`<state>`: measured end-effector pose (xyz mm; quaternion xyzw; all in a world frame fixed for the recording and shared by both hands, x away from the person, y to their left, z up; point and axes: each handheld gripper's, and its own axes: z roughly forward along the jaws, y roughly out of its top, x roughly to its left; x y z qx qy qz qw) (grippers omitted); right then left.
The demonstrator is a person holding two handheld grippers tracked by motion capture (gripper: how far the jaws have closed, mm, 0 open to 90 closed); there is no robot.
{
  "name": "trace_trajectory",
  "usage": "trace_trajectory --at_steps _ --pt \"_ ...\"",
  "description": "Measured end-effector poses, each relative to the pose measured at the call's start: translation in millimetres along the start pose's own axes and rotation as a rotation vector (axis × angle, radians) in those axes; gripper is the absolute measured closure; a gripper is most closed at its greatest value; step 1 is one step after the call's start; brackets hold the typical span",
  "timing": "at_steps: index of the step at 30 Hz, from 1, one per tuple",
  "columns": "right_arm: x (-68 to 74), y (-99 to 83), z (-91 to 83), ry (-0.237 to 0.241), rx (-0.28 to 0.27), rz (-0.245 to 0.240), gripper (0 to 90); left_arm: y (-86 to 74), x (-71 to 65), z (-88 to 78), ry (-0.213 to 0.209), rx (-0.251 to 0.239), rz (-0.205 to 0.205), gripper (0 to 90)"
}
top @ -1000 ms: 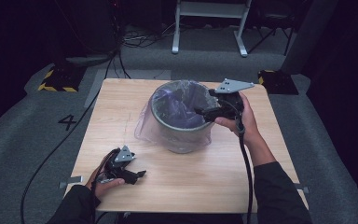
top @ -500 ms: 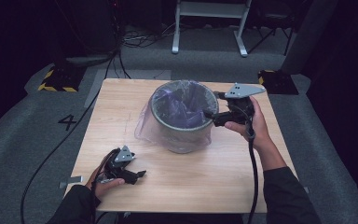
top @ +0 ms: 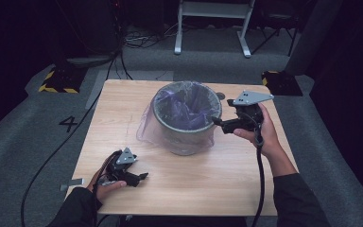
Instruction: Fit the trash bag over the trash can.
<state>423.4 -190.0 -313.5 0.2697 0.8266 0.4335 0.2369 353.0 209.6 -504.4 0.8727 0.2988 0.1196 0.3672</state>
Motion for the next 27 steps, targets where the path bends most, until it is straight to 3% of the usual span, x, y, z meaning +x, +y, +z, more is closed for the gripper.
trace_trajectory --at_steps 13,27 --pt "7.5 -11.0 -5.8 -0.005 0.048 -0.044 15.9 0.0 0.0 0.0 0.0 0.0 0.0 14.5" --pt "8.1 -28.4 -5.2 -0.014 0.092 -0.052 15.9 0.0 0.0 0.0 0.0 0.0 0.0 14.4"
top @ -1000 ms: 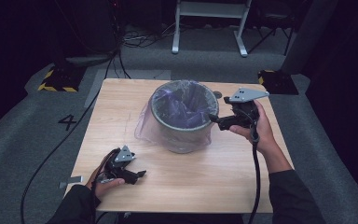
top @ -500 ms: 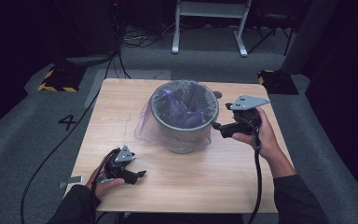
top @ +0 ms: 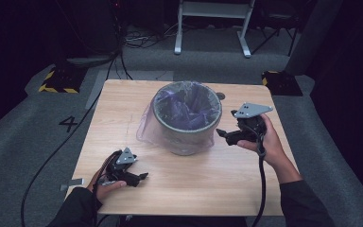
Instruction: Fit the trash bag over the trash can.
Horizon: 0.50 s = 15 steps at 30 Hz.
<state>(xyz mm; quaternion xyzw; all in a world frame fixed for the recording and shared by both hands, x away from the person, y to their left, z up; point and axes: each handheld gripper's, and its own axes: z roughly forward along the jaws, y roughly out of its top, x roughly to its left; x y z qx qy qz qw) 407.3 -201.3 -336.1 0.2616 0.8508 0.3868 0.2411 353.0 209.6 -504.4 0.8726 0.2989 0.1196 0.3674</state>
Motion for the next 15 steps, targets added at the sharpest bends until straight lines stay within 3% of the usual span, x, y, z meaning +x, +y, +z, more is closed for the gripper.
trace_trajectory --at_steps 15 --pt "-7.7 -26.2 10.1 -0.039 0.118 0.002 16.1 0.0 0.0 0.0 0.0 0.0 0.0 14.4"
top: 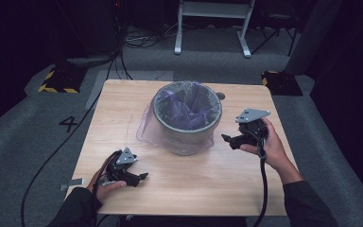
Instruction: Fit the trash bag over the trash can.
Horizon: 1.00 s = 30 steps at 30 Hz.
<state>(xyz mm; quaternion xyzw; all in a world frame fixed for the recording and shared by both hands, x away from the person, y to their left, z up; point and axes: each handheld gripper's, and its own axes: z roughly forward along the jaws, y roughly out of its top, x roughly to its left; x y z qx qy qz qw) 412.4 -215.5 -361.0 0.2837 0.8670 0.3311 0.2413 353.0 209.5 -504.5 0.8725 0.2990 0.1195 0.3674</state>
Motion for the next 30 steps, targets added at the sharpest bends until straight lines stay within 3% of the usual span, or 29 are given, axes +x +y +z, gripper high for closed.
trace_trajectory --at_steps 7,30 --pt "-2.1 -14.4 11.5 -0.034 0.063 -0.032 16.1 0.0 0.0 0.0 0.0 0.0 0.0 14.5" --pt "8.6 -57.0 39.2 0.029 0.151 -0.047 18.1 0.0 -0.1 0.0 0.0 0.0 0.0 14.5"
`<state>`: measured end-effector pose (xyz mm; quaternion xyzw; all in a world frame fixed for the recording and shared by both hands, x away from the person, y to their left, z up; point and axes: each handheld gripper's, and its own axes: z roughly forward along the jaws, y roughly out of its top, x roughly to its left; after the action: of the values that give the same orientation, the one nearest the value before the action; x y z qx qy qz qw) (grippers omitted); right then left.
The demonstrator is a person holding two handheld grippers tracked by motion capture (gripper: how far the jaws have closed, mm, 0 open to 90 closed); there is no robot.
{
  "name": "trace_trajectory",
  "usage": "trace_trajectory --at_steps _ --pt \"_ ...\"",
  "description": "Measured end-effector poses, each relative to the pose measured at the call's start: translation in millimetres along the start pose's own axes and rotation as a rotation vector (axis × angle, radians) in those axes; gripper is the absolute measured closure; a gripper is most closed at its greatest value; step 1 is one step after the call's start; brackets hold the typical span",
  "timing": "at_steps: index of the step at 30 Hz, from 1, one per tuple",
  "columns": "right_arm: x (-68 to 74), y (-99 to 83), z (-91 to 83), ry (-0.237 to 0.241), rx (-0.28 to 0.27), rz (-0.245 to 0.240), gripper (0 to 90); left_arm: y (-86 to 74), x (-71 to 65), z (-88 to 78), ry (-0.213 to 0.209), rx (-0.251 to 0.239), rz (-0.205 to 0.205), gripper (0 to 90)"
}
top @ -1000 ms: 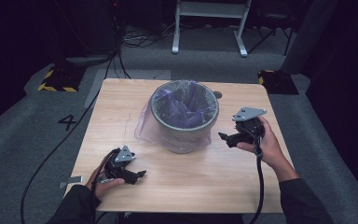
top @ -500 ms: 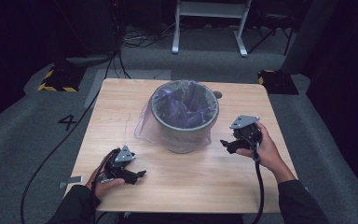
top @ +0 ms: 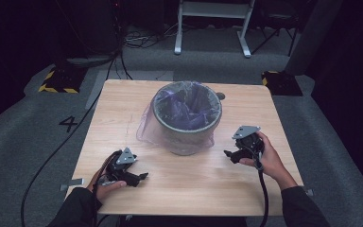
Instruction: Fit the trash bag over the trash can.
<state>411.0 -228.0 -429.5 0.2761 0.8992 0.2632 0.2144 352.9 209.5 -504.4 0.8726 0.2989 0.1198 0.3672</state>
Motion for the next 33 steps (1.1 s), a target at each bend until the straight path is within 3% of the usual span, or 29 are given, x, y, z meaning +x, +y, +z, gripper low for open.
trace_trajectory --at_steps 11,19,33 --pt "4.2 -18.6 1.8 0.032 -0.004 0.019 17.8 0.0 0.0 0.0 0.0 0.0 0.0 14.5" --pt "6.0 -37.3 3.2 0.02 -0.005 0.035 17.7 0.0 -0.1 0.0 0.001 0.0 0.0 14.5" --pt "12.3 -70.8 -11.5 -0.013 -0.018 0.045 17.1 0.0 -0.1 0.0 0.001 0.0 -0.001 14.5"
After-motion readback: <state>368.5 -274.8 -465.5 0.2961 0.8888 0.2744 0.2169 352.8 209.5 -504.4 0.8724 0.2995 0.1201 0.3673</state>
